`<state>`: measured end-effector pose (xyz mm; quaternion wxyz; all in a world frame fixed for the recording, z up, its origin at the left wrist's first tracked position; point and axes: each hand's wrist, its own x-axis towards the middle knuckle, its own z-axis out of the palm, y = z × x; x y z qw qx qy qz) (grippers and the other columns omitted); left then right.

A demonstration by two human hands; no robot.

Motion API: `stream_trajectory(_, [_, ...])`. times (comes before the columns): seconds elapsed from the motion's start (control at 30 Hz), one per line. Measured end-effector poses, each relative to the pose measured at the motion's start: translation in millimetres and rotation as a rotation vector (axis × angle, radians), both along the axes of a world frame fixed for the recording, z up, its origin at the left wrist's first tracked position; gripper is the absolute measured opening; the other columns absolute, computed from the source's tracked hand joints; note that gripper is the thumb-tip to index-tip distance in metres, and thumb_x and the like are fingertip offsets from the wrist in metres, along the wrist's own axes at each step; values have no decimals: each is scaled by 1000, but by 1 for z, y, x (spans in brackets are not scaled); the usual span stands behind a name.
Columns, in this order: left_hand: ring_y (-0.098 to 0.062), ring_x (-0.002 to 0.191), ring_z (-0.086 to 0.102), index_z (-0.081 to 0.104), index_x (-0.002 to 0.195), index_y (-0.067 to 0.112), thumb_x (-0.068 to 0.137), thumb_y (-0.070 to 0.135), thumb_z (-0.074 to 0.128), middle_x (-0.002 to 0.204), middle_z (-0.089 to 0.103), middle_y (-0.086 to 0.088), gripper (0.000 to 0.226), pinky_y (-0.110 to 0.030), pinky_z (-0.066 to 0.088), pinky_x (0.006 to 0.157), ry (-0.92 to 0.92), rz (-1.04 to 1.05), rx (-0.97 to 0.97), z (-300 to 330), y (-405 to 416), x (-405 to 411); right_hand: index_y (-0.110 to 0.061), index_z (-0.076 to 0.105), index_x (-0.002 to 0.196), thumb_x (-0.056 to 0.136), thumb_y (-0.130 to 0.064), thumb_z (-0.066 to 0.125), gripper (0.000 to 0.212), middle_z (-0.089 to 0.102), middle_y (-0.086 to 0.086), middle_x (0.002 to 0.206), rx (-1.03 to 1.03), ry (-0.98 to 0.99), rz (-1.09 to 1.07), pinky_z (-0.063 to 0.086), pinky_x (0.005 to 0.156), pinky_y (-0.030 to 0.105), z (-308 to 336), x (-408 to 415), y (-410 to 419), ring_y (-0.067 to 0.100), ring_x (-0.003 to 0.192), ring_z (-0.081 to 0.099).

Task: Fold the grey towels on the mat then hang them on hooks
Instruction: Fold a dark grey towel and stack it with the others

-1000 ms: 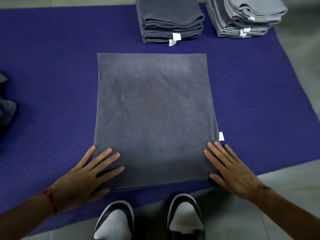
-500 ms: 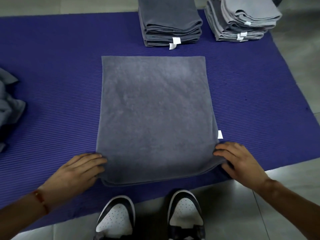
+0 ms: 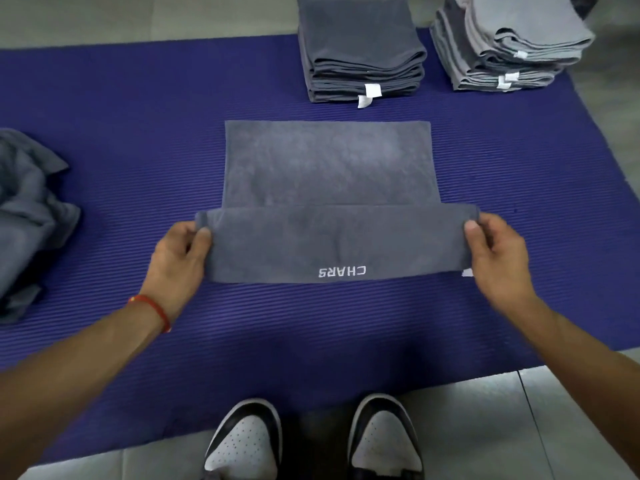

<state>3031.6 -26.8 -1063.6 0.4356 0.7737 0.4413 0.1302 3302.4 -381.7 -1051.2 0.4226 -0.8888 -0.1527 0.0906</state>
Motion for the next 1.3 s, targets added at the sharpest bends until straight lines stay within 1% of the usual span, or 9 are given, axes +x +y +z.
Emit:
stream_trajectory(0.1, [-21,95,73,69,99,22,95,40,66,89,76,5,19,-33,58,82,6,-31,-237,-14,11,19,-19,64,122,104,-36,55,26,71,-7,108,14,186,-22,55,92,31,-12,17,22,4,98,66])
stream_trajectory(0.23, [-15,79,73,71,92,21,85,40,77,81,76,5,22,-35,58,78,139,-63,-152,-21,19,20,-24,69,110,98,-29,68,14,78,-2,94,-45,367,108,57,82,25,-11,22,21,7,88,74])
stream_trajectory(0.37, [-20,79,68,64,96,19,100,31,61,83,72,-1,13,-33,53,73,-46,-75,-106,-16,11,19,-19,68,106,102,-26,60,12,76,-6,94,6,261,102,54,69,15,-10,22,10,1,81,71])
stream_trajectory(0.57, [-26,77,62,53,100,22,106,40,45,83,64,-6,21,-45,49,73,-44,-132,94,-5,1,-1,-19,51,94,104,-40,48,23,57,-9,74,-183,-15,128,43,65,38,-10,10,-6,10,67,55])
stream_trajectory(0.73, [-5,64,58,50,91,34,105,36,45,77,61,14,15,-18,41,56,6,-144,140,9,-30,-35,-24,51,94,94,-71,37,49,64,-7,76,-228,-15,123,48,58,32,-3,-29,-39,8,67,61])
stream_trajectory(0.87, [-8,71,61,52,97,31,106,39,44,84,63,9,14,-23,44,58,41,-123,137,13,-46,-56,-28,52,91,96,-65,43,38,63,-10,72,-210,-15,128,45,56,16,9,-50,-51,3,70,63])
stream_trajectory(1.07, [-15,66,59,48,96,19,105,39,46,74,61,-4,22,-38,42,64,20,-59,195,22,-3,-1,-30,50,84,102,-41,54,21,60,-15,70,-127,-142,67,36,57,19,23,11,7,-4,65,56])
stream_trajectory(1.17, [-9,67,62,54,105,25,101,42,54,73,66,1,17,-24,45,62,57,-29,83,-1,35,38,-19,60,102,102,-41,55,22,62,-12,78,-185,-63,66,40,67,30,2,52,42,7,76,62])
stream_trajectory(1.3, [-26,74,66,61,116,21,90,45,69,97,72,-9,36,-37,55,68,107,119,-157,-33,55,46,-14,58,130,100,-44,57,42,68,4,112,-310,125,33,47,86,34,-29,62,56,27,107,64])
